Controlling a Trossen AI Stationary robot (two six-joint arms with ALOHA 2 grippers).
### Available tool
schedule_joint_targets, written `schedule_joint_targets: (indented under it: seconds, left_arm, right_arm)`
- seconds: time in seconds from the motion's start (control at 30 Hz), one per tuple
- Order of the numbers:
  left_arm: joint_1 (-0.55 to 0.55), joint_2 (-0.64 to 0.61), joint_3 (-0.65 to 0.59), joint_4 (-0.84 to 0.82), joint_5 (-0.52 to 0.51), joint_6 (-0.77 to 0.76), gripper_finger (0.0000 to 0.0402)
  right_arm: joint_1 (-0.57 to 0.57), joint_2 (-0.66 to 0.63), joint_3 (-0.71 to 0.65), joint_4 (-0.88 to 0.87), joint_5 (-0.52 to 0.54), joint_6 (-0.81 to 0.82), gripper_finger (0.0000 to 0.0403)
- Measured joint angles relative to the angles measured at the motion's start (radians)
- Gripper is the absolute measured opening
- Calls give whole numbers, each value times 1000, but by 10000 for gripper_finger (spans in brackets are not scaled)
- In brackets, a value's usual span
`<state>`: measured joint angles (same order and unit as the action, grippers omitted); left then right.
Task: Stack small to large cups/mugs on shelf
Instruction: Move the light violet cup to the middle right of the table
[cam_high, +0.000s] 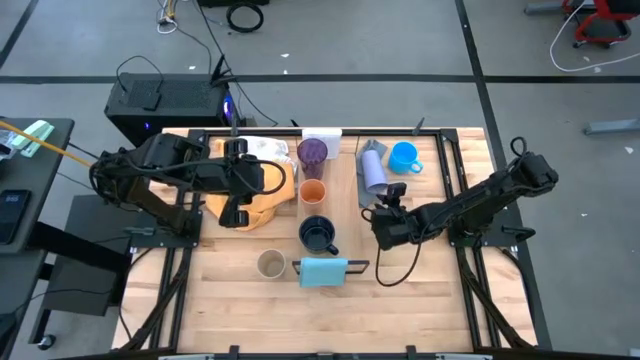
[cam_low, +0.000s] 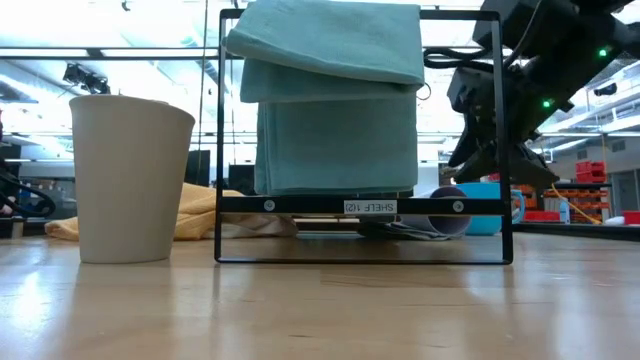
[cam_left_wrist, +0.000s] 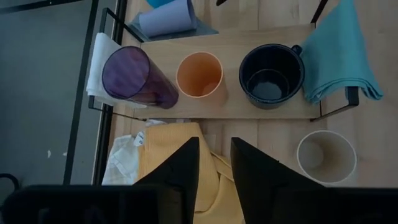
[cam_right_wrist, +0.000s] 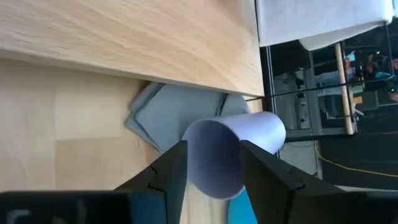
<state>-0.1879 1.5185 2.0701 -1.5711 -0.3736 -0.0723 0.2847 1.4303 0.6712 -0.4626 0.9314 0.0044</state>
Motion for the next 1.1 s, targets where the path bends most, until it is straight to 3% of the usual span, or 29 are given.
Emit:
schedule_joint_targets:
  seconds: [0.2, 0.6, 1.1]
  left_arm:
    - [1, 0, 0, 0, 0, -2, 99]
    - [1, 0, 0, 0, 0, -2, 100]
    - [-2, 1, 0, 0, 0, -25, 101]
  right_arm:
    - [-73, 14, -1, -3, 3, -9, 174]
    - [-201, 29, -26, 60, -9, -118, 172]
    - [-368, 29, -26, 174, -146, -266, 172]
